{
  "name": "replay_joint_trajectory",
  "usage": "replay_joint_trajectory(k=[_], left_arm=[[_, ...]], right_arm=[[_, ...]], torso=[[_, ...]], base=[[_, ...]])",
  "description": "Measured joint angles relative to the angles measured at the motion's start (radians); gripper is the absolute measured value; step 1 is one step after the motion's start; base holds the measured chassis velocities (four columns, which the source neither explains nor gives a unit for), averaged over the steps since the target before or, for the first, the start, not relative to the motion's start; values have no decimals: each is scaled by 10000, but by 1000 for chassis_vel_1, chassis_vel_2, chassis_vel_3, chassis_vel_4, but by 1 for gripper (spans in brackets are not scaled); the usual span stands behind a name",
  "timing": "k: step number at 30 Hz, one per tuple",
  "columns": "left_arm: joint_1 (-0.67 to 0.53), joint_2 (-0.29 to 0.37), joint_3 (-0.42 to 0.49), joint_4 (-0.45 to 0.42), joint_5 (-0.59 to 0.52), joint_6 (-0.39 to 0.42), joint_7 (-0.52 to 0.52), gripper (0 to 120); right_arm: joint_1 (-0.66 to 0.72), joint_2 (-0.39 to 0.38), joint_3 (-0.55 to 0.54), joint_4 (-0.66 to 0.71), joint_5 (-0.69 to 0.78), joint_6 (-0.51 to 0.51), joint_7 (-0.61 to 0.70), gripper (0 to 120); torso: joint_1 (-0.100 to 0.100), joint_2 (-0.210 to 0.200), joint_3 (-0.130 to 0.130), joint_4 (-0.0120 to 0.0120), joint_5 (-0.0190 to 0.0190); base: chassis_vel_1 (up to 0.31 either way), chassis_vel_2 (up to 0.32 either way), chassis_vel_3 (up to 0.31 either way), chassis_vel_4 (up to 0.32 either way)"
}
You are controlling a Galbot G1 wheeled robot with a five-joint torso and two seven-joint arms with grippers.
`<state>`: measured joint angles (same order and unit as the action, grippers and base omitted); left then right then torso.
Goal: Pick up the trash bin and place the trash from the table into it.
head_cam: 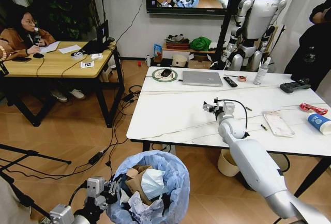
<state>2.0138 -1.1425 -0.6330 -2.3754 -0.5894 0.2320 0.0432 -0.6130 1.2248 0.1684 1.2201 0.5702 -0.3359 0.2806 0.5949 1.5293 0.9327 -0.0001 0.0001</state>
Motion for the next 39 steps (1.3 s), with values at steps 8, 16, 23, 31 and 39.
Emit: replay_joint_trajectory(k=[8, 16, 23, 31, 39], left_arm=[[3, 16, -5, 25, -11, 0, 1, 0], [-11, 33, 25, 35, -17, 3, 3, 0], [-19, 38, 52, 49, -29, 5, 2, 0], [11, 43, 44, 58, -29, 6, 4, 0], [32, 17, 37, 45, -25, 6, 8, 0]], right_arm=[[331, 232, 331, -821, -161, -120, 81, 100], [594, 324, 746, -1602, -432, -310, 277, 100], [770, 349, 916, -2053, -434, -245, 238, 100], [1214, 573, 1076, -3082, 9, 154, -330, 91], [1365, 650, 1094, -3498, 80, 355, -602, 66]], torso=[[0, 0, 0, 0, 0], [0, 0, 0, 0, 0], [1, 0, 0, 0, -1], [1, 0, 1, 1, -1], [1, 0, 1, 0, 0]], base=[[0, 0, 0, 0], [0, 0, 0, 0], [0, 0, 0, 0], [0, 0, 0, 0], [0, 0, 0, 0]])
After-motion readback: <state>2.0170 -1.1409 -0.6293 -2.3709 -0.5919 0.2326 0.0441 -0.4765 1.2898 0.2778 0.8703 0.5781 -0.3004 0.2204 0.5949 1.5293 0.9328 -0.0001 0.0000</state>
